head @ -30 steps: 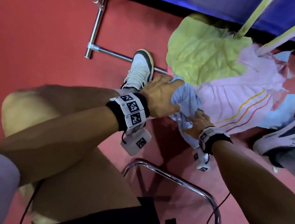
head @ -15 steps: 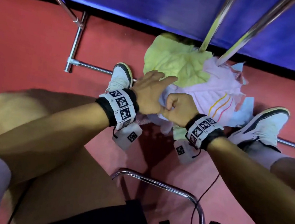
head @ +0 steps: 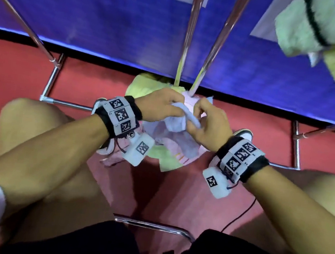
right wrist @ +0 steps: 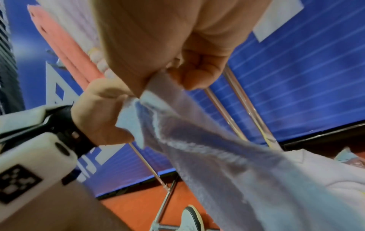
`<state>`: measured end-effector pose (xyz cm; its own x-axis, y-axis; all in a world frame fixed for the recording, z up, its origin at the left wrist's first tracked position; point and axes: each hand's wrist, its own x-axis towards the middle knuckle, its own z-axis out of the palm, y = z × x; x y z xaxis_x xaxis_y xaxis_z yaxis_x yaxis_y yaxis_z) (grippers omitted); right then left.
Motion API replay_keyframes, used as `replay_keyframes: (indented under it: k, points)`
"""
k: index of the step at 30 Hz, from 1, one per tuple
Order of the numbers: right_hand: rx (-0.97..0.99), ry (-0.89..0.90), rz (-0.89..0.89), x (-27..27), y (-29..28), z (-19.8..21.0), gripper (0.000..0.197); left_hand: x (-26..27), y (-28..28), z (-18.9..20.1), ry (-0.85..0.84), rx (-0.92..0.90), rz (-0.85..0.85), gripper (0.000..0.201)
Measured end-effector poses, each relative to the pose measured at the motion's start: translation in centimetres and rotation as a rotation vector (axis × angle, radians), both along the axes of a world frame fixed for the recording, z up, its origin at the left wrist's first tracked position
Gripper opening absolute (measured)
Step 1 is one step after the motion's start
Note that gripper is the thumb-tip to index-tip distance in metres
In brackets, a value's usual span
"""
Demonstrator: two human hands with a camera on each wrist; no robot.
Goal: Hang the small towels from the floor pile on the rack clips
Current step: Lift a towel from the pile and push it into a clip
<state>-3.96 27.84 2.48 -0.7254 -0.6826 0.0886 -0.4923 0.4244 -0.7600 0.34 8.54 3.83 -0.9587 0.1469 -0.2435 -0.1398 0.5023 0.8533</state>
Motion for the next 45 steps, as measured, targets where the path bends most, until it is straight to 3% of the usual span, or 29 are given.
replay_keyframes:
  k: [4,7,11,14,17,19,21,25,28,33,35,39,42,45]
  points:
    - [-0.019,-0.046,0.036,0.2,1.5,1.7,0.036,0.6,1.4,3.7,0.117,0.23,0.206,0.021]
    - [-0.012,-0.079,0.106,0.8,1.4,2.4,0.054,1.3,2.6,6.9,0.107,0.461,0.296,0.015]
    - [0.029,-0.07,0.003,1.0,0.7,3.8,0.027,3.0,3.0,10.9,0.091,0.632,0.25,0.015]
    - [-0.093,-0.207,-0.045,0.9,0.7,5.0,0.011,3.8,2.2,12.8,0.151,0.741,0.299,0.019]
    - [-0.154,-0.203,-0.121,1.0,1.1,5.3,0.015,4.1,2.0,13.5,0.164,0.858,0.347,0.038]
    - [-0.156,-0.163,-0.157,0.8,1.2,4.9,0.013,4.1,2.4,13.2,0.213,0.802,0.4,0.024]
    - [-0.151,-0.154,-0.16,0.8,1.4,4.6,0.011,3.9,2.5,11.8,0.255,0.599,0.453,0.008]
    - [-0.111,-0.071,-0.142,0.8,2.0,4.1,0.027,4.2,1.6,6.5,0.159,0.289,0.572,0.017]
    - [-0.06,-0.033,-0.132,0.8,2.0,3.8,0.019,5.0,0.8,2.4,0.051,0.172,0.654,0.026]
    - [0.022,-0.004,-0.049,1.4,1.0,2.8,0.029,5.4,1.9,0.1,-0.068,0.17,0.438,0.058]
    - [0.075,0.011,0.017,1.7,0.6,2.4,0.036,5.4,2.7,-0.3,-0.056,0.197,0.364,0.063]
    - [0.111,0.045,0.034,1.5,-0.2,2.4,0.037,5.6,3.6,-1.2,-0.02,-0.046,0.187,0.024]
    - [0.139,0.022,-0.051,0.7,-0.1,2.2,0.027,5.2,3.0,-1.5,-0.014,-0.183,0.227,0.023]
    - [0.209,0.034,-0.102,-0.2,0.7,1.7,0.026,5.2,1.5,-1.6,0.033,-0.178,0.361,0.022]
